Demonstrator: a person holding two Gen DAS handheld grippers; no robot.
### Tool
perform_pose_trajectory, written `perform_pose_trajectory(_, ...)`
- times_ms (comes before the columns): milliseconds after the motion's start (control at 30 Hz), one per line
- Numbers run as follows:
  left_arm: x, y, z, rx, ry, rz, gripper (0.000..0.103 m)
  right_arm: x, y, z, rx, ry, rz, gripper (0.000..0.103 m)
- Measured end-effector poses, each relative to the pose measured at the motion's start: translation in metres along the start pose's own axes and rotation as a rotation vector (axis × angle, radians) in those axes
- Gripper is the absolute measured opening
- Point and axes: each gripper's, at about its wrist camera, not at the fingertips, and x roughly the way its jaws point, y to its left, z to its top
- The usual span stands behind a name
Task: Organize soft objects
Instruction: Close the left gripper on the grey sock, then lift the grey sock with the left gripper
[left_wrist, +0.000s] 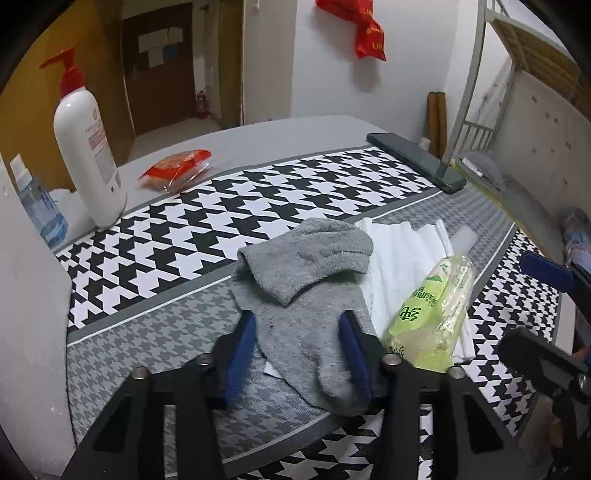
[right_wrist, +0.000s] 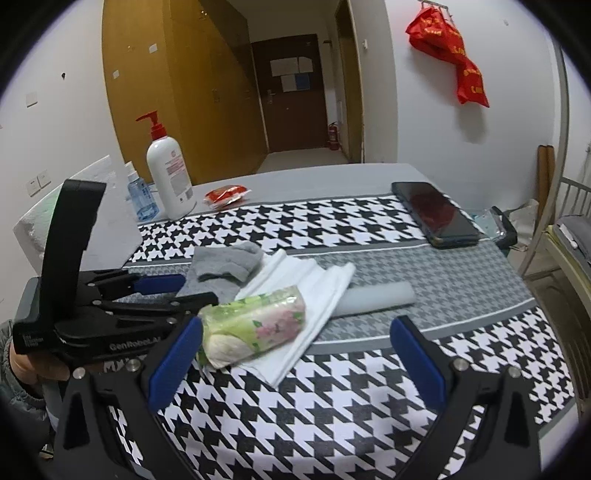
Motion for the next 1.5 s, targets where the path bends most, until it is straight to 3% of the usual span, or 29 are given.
perform_pose_trajectory(67,0.000,0.001,0.000,-0.004,-0.001,-0.007,0.020,0.002,0.002,-0.001,-0.011,0.009,0.005,0.103)
perform_pose_trajectory(167,-0.002,0.001,-0.001,-0.001,-0.007,-0.035,0.013,0.004,0.006,-0.002,-0.031,0.022,0.004,0.103)
perform_pose_trajectory(333,-0.016,0.007,-0.009,-0.014,-0.043,-0.129,0.013,0.007,0.012,0.001,-0.056,0.034,0.010,0.103)
perform_pose_trajectory(533,-0.042,0.013,-0.011,-0.022,-0.145,-0.147,0.013,0.013,0.021,0.002,-0.059,0.060,0.040,0.103)
perform_pose_trajectory(800,-0.057,0.028,-0.011,-0.052,-0.217,-0.095,0.013,0.027,0.032,0.005,-0.072,0.089,0.062,0.103)
perform_pose_trajectory(1400,-0.043,0.033,-0.013,-0.091,-0.134,-0.133,0.013,0.050,0.046,0.013,-0.120,0.146,0.110,0.102)
perform_pose_trajectory(1500,-0.042,0.034,-0.013,-0.093,-0.126,-0.131,0.013,0.051,0.049,0.011,-0.140,0.155,0.116,0.088)
